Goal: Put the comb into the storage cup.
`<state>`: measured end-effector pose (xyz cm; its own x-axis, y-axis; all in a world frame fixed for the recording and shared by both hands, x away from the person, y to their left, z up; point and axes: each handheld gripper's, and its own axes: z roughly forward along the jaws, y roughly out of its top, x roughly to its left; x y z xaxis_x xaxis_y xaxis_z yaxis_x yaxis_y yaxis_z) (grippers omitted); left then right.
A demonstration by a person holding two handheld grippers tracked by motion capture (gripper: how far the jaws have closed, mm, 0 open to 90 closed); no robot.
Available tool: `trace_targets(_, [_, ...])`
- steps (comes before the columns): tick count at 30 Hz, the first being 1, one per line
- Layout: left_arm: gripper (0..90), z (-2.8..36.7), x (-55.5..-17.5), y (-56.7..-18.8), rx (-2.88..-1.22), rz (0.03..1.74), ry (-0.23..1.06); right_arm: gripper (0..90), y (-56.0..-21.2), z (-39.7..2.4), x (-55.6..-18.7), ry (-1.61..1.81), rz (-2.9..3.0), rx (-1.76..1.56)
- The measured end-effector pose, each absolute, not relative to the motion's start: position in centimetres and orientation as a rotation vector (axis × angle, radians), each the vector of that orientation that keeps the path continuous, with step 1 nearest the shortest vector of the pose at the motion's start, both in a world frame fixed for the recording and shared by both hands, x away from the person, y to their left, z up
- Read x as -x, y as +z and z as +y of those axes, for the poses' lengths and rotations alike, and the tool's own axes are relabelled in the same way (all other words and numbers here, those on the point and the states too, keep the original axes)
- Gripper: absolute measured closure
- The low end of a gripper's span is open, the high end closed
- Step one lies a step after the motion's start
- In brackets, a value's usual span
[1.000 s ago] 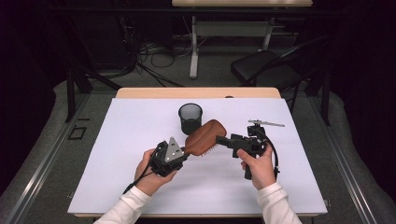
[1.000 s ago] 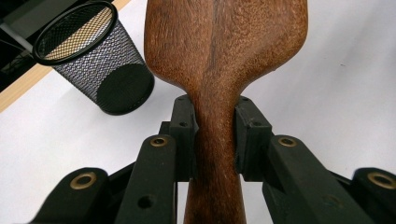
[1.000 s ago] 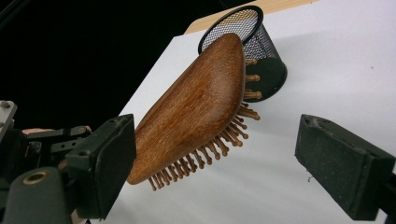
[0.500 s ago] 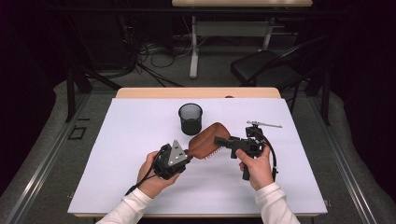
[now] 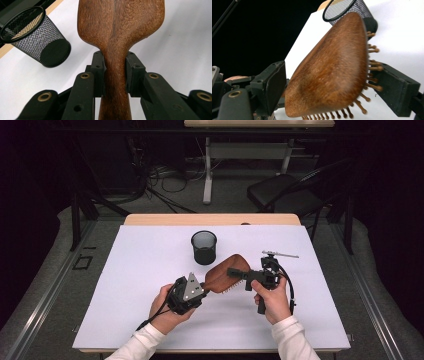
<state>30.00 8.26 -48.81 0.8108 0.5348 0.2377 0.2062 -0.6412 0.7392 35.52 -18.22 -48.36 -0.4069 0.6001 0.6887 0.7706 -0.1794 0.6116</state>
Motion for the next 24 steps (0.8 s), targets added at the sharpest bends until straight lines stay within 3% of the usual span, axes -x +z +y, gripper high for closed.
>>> trace_targets(24, [72.3,7.78,-29.72,-49.06,-2.255,0.524,0.573,15.2,-48.91,-18.05,-35.81,-1.604,-1.863,1.596])
